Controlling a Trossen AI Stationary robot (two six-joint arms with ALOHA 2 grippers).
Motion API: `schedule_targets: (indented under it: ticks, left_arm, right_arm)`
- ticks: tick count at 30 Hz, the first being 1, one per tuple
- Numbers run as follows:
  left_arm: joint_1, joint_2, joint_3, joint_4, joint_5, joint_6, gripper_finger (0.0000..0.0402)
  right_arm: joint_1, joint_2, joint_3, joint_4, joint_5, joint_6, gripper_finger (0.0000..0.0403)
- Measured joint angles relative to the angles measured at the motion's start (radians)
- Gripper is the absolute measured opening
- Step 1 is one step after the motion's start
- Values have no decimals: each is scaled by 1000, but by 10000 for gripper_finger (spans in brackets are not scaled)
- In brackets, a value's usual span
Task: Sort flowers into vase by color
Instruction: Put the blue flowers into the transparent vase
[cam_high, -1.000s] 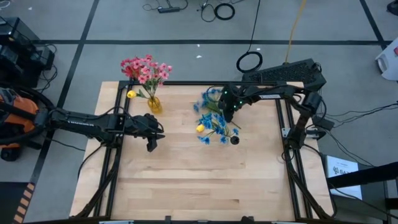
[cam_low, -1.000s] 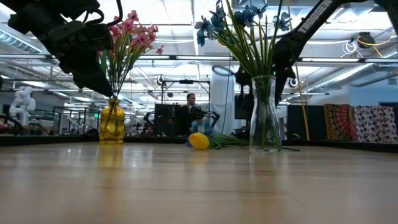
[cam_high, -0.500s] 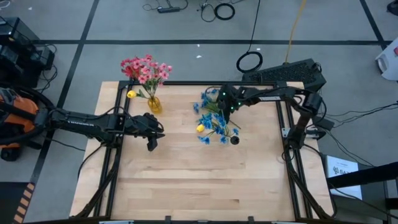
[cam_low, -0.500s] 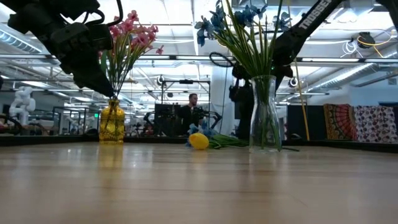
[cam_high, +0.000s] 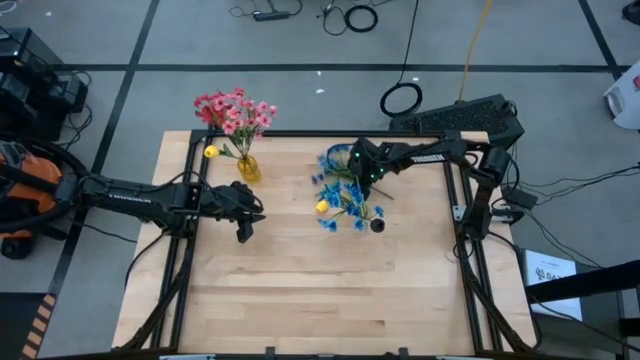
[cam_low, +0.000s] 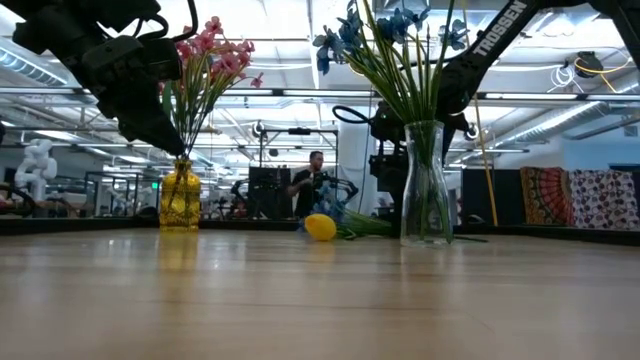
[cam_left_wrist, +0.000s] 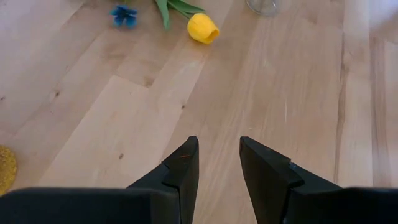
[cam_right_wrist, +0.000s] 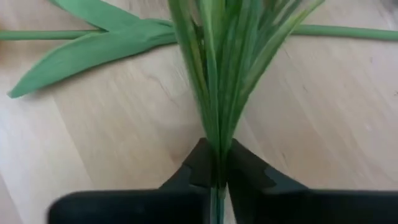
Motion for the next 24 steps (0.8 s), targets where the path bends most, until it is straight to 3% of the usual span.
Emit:
schedule_targets:
  ticks: [6, 11, 17, 24]
  left_arm:
    - [0, 0, 0, 0, 0, 0, 122]
    - [0, 0, 0, 0, 0, 0, 122]
    - [0, 0, 0, 0, 0, 0, 122]
    - [0, 0, 0, 1, -22, -24, 122]
  right_arm:
    - [-36, -42, -3, -121, -42, -4, 13]
    - [-63, -164, -5, -188, -76, 6, 5]
    - [-79, -374, -5, -251, -77, 23, 5]
    - [-84, -721, -5, -351, -78, 132, 5]
